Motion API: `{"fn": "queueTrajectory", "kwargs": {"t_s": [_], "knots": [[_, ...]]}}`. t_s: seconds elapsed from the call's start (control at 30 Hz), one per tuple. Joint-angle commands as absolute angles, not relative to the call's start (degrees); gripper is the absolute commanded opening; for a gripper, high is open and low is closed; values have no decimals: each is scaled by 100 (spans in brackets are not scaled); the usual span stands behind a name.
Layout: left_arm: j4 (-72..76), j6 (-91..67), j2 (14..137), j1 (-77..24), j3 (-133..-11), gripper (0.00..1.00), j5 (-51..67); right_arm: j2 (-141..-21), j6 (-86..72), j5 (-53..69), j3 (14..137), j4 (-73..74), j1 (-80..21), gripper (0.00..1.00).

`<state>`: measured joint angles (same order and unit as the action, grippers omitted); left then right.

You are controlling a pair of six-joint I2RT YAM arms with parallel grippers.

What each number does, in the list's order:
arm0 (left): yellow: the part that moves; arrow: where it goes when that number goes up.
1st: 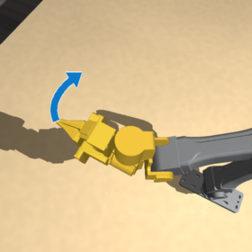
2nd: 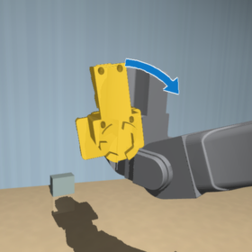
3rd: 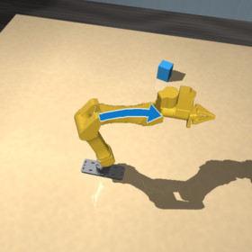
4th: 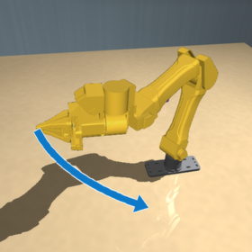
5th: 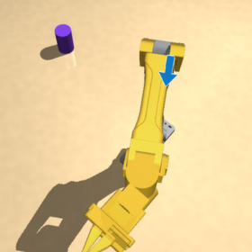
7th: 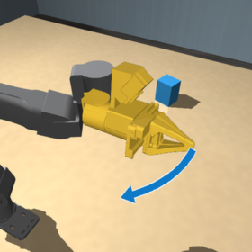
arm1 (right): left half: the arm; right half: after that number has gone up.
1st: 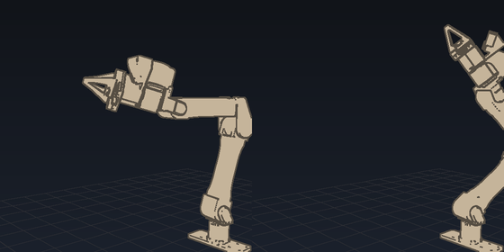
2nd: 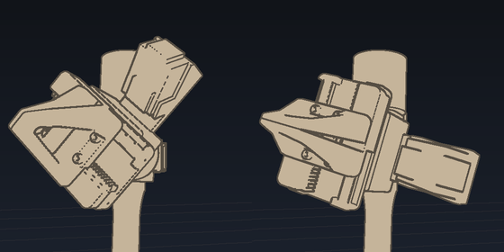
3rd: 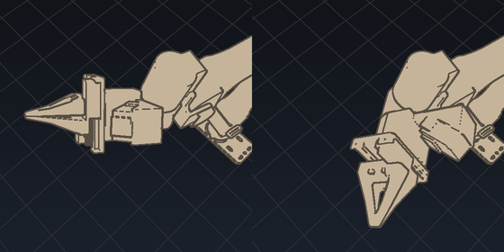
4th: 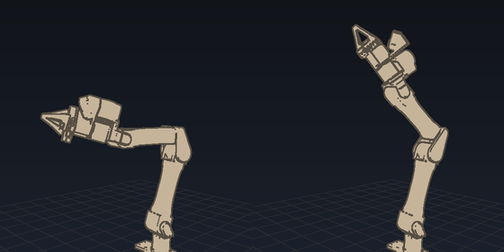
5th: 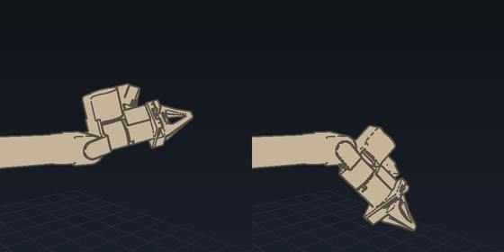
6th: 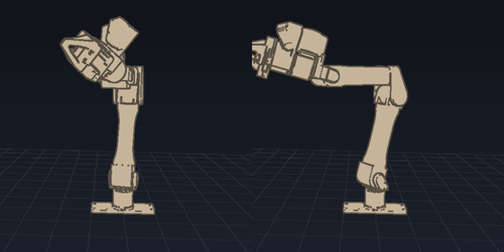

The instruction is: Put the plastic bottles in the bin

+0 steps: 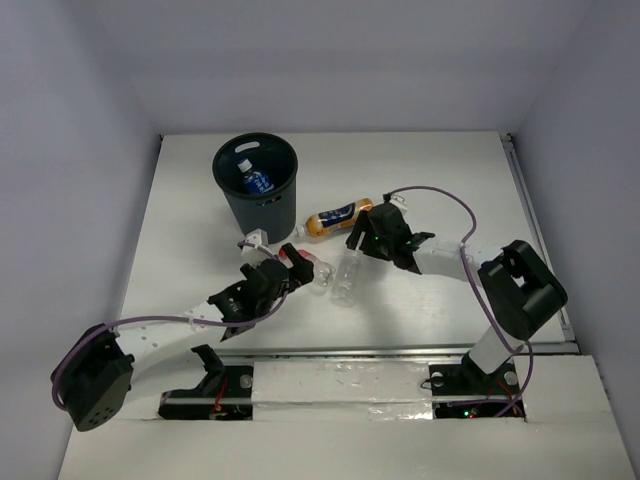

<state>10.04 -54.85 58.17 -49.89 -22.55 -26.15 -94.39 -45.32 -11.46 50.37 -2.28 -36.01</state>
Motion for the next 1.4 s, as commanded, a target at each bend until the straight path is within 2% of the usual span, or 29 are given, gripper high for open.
{"fn": "queueTrajectory", "kwargs": {"t_s": [0.0,0.2,0.33,0.6,0.87,1.37], "knots": [[1617,-5344,6063,-4896,-2285,94,-2329,-9589,-4649,-1055,5133,-351,-3568,73],[1881,-5379,6652,-4834,-2364,99,-2276,-9484,-4720,-1055,4799,-632,-3568,55],[2056,-5396,6882,-4781,-2391,99,-2250,-9133,-4737,-1055,4396,-764,-3568,53],[2092,-5492,6952,-4781,-2435,99,-2294,-7525,-4571,-1107,3771,-493,-3568,51],[2329,-6090,6952,-4781,-2294,99,-2653,-5970,-4149,-1011,4034,254,-3630,51],[2215,-6302,7831,-4781,-2716,99,-3155,-5555,-3543,-668,4886,791,-3630,56]]}}
